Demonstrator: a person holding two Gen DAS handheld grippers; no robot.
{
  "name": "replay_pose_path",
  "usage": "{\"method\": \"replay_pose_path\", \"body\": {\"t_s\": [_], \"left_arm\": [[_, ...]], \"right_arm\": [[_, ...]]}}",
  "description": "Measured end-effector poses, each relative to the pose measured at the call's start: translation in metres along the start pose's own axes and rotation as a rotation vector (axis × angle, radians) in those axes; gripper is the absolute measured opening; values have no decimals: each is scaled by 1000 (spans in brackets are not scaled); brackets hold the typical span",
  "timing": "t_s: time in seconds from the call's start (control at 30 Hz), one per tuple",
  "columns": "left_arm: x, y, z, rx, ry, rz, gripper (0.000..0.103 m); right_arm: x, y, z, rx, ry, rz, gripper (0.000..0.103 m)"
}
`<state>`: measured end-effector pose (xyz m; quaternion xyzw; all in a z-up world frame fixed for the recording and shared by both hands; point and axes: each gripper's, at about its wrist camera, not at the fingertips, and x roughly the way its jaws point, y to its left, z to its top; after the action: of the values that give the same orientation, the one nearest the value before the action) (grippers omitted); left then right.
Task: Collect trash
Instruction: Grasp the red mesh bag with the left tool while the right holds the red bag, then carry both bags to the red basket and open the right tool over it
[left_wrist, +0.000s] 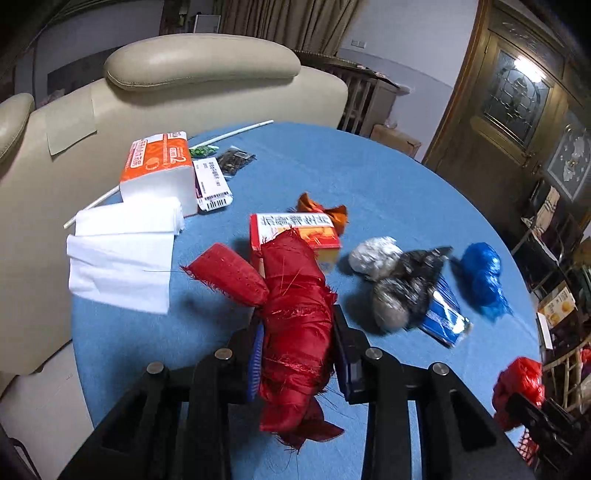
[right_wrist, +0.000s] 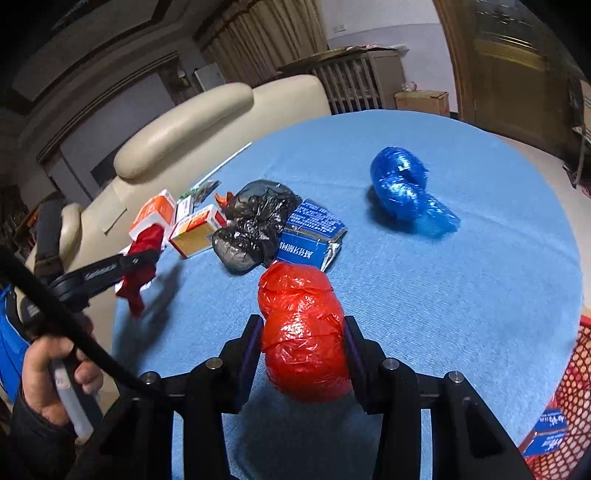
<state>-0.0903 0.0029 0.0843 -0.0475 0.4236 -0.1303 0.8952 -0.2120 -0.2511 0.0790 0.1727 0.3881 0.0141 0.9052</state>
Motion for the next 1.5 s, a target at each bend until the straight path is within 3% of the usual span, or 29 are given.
{"method": "replay_pose_path", "body": {"t_s": [0.63, 1.13, 1.5], "left_arm": [[-16, -59, -25, 136, 19, -82, 34], [-21, -92, -33, 207, 20, -77, 34], [-6, -87, -35, 197, 49, -65, 34]], "right_arm": [[-14, -4, -3, 39, -30, -17, 46], [-33, -15, -6, 84, -85, 4, 46], [-25, -10, -2, 71, -67, -1, 46]]}}
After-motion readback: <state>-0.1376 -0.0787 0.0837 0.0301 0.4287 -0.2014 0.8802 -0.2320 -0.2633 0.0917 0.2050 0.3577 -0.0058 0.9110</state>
